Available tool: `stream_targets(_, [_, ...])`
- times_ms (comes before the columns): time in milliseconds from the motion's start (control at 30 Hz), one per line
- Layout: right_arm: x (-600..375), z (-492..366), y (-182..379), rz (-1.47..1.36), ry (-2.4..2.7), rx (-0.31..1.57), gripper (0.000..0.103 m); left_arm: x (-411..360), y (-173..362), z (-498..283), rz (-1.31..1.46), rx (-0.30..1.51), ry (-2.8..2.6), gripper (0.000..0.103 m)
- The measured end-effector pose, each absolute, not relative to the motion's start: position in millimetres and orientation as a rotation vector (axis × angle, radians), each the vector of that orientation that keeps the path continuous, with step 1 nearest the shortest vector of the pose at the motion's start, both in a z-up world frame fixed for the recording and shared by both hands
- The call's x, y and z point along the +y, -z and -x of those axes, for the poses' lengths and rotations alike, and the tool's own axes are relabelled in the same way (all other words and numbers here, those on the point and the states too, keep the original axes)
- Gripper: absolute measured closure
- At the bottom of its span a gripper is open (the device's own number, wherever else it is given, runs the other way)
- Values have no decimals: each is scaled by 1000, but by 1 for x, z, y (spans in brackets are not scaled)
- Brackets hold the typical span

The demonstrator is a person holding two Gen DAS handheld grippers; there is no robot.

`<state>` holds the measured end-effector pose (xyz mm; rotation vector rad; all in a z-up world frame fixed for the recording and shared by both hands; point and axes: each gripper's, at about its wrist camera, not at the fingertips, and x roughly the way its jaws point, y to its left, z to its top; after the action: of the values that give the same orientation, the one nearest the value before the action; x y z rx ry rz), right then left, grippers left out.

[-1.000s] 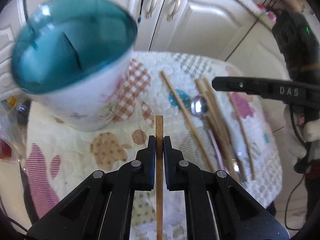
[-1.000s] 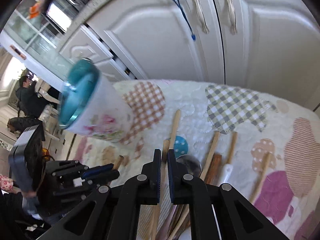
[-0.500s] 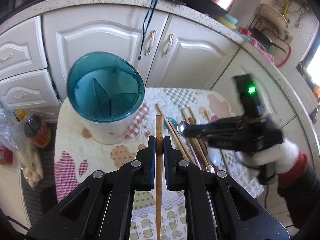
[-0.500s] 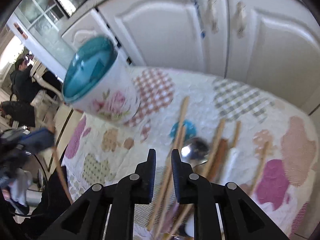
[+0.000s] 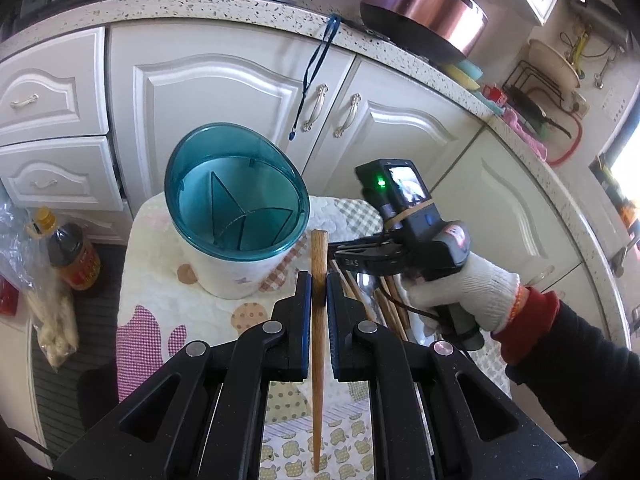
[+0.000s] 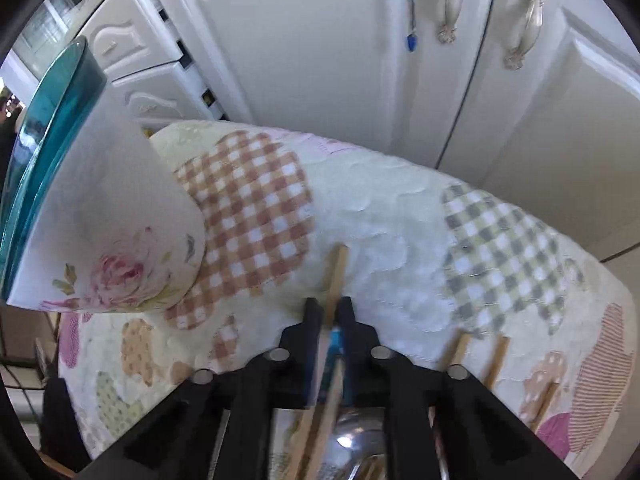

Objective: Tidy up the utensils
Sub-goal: 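Lift the chopsticks with both tools and carry them toward the rose-print holder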

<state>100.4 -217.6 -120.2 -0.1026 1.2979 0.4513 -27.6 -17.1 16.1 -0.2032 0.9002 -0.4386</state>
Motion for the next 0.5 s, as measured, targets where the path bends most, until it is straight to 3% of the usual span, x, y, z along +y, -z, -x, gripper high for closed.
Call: stream_targets(500, [-280,-13,-25,-64,-592,1008,97,-12,-66,43,202,798,451,97])
